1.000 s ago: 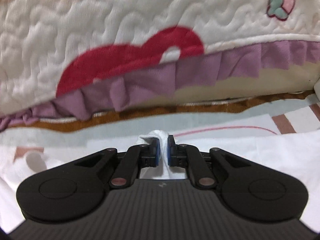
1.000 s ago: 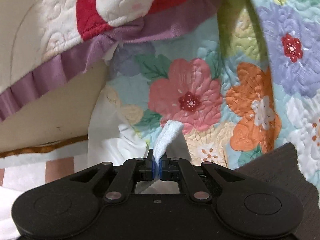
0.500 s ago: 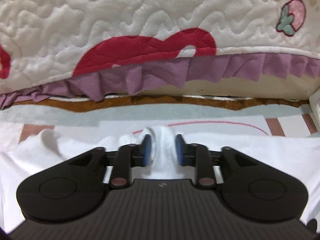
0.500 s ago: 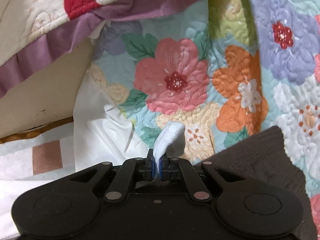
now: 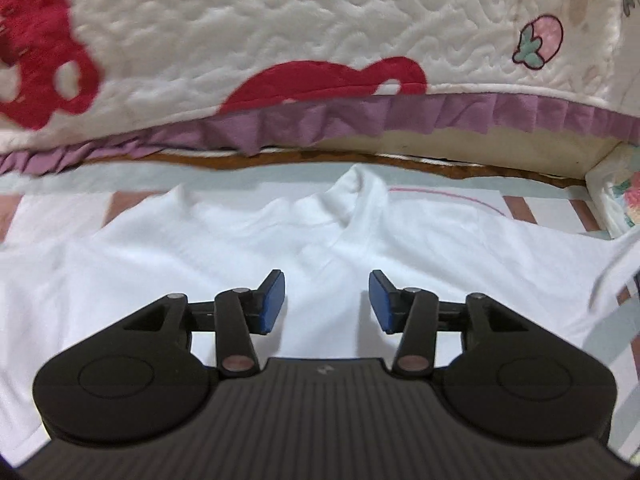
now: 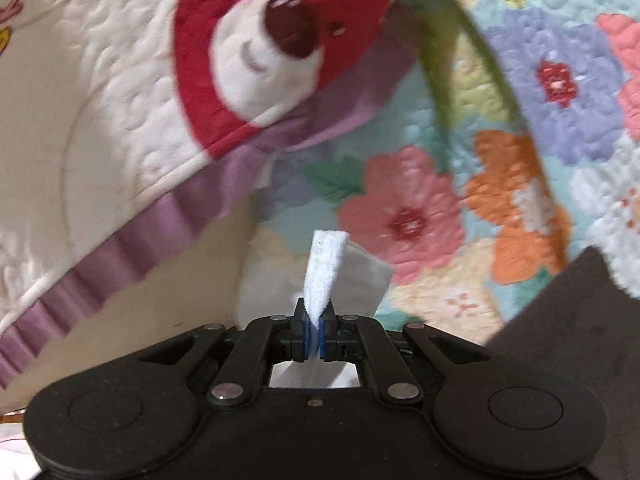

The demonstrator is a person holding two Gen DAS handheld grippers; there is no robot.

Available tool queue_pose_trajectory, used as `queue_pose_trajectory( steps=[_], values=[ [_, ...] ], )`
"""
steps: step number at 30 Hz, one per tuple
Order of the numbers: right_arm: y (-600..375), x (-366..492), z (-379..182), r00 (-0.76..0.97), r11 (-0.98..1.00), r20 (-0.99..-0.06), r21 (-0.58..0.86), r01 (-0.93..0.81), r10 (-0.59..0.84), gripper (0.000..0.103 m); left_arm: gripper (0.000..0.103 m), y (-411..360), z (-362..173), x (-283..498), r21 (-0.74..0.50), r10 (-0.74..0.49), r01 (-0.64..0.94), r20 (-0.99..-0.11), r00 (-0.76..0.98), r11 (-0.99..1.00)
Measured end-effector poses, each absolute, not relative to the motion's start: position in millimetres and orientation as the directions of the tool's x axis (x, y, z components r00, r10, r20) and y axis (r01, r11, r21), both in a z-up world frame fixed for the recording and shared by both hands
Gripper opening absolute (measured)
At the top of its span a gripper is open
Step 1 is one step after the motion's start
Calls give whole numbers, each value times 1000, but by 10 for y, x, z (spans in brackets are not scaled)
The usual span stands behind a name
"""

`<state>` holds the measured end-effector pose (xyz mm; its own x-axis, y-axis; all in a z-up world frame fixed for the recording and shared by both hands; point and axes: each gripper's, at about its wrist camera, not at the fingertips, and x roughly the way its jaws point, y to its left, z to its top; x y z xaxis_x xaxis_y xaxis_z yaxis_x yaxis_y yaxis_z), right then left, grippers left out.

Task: Fold clothes

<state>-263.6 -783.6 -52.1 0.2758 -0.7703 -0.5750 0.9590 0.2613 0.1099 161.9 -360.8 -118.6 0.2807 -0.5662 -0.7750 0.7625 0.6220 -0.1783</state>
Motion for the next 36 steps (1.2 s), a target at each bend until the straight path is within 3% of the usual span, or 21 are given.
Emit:
queue_pose_trajectory(
  steps=[4,7,9,13,15,21,28,32,36],
  values=[
    [-7824,-2353,-684,95,257,-614,-182,949,-784,10,46,-3039,-1159,1613,-127,-515,725,-785,343,677],
    [-7716,-2214,-801,-96,186,-548,-436,880,-831,50,50,-2481,-1082,1679,-47,-454,665,-767,453,745],
    [-7588,-2191,-769,-90,167,-495,-450,877,-864,53,51,-2082,-1019,1766,32,-382,591,-735,561,806],
    [-7341,-2035,-596,136,296,-473,-282,913,-870,56,54,-1346,-921,2005,144,-238,415,-636,734,898],
    [-7236,-1884,-516,292,422,-481,-186,887,-826,57,57,-1121,-929,2180,126,-214,369,-628,748,921],
    [-6730,-1020,-561,632,804,-589,-50,593,-503,57,59,-938,-1076,2528,56,-253,387,-671,698,921],
    [-5708,-170,-942,690,955,-693,7,296,-209,57,59,-1119,-1309,2464,116,-183,371,-711,679,921],
    [-5255,35,-1103,678,983,-724,0,184,-127,57,59,-1048,-1496,2329,16,-174,300,-785,595,954],
    [-5009,143,-1246,672,995,-737,-9,96,-71,57,60,-1045,-1572,2359,-3,-168,258,-766,621,966]
  ],
)
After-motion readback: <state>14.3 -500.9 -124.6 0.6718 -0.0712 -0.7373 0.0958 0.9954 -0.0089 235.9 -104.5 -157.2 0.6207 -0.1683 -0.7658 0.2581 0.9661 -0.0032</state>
